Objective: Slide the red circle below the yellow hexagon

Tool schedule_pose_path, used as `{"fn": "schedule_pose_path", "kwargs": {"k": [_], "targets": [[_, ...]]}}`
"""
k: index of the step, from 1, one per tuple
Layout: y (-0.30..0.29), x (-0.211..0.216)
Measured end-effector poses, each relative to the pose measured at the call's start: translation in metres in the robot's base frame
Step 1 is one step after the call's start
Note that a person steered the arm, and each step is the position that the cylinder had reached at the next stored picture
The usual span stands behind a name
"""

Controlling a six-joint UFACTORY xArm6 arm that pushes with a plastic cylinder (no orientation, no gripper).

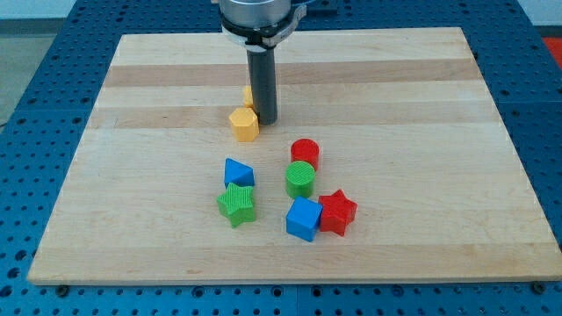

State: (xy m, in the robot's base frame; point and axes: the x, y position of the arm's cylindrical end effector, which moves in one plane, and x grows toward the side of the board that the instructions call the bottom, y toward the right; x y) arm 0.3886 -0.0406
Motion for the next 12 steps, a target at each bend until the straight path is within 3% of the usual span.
{"fn": "schedule_pose_path", "kwargs": {"k": [4,5,6,7,9,12], "targets": [[-0.001,-0.044],[0.055,-0.044],[0.125,-0.009],[0.153,0.003],[0.161,0.004],[0.132,0.074]]}}
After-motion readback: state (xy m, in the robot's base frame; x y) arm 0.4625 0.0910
